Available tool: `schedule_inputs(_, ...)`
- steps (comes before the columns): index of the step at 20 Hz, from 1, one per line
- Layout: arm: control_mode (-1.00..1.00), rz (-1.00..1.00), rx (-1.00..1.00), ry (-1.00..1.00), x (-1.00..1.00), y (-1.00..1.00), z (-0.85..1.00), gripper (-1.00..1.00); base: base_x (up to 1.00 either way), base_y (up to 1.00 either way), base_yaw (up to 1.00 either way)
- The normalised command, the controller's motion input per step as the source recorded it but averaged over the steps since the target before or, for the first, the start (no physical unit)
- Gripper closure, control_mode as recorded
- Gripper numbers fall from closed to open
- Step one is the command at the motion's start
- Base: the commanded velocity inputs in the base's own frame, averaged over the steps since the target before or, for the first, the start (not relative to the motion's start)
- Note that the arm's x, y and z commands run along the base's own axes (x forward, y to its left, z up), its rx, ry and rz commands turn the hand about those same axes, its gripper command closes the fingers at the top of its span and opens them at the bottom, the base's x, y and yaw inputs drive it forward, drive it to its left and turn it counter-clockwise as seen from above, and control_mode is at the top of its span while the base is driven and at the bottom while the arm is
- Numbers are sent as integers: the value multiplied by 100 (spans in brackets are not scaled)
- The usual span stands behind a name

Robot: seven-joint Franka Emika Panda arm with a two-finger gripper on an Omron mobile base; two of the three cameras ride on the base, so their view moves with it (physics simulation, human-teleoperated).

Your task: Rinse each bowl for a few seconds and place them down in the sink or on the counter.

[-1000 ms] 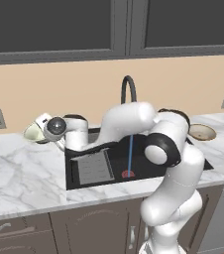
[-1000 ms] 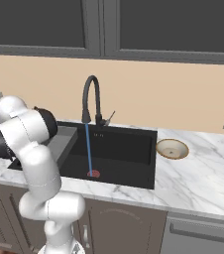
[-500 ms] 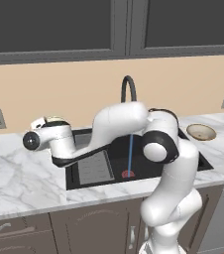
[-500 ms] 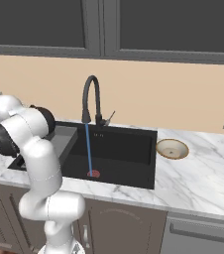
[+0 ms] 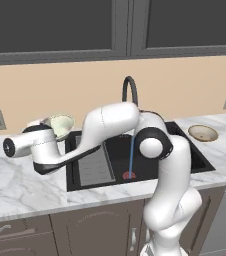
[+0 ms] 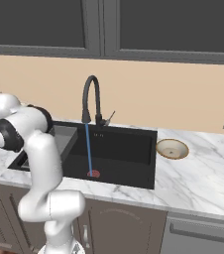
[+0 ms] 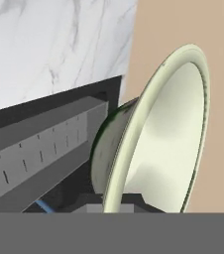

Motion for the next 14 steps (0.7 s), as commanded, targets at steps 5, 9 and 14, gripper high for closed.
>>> schedule_inputs(5, -100, -20, 8, -6, -36, -45, 22, 100, 0, 0, 0)
schedule_inputs(9, -100, -14, 14, -1, -12, -54, -18, 100, 0, 0, 0)
schedule_inputs(14, -100, -8, 10, -5, 0, -62, -23, 100, 0, 0, 0)
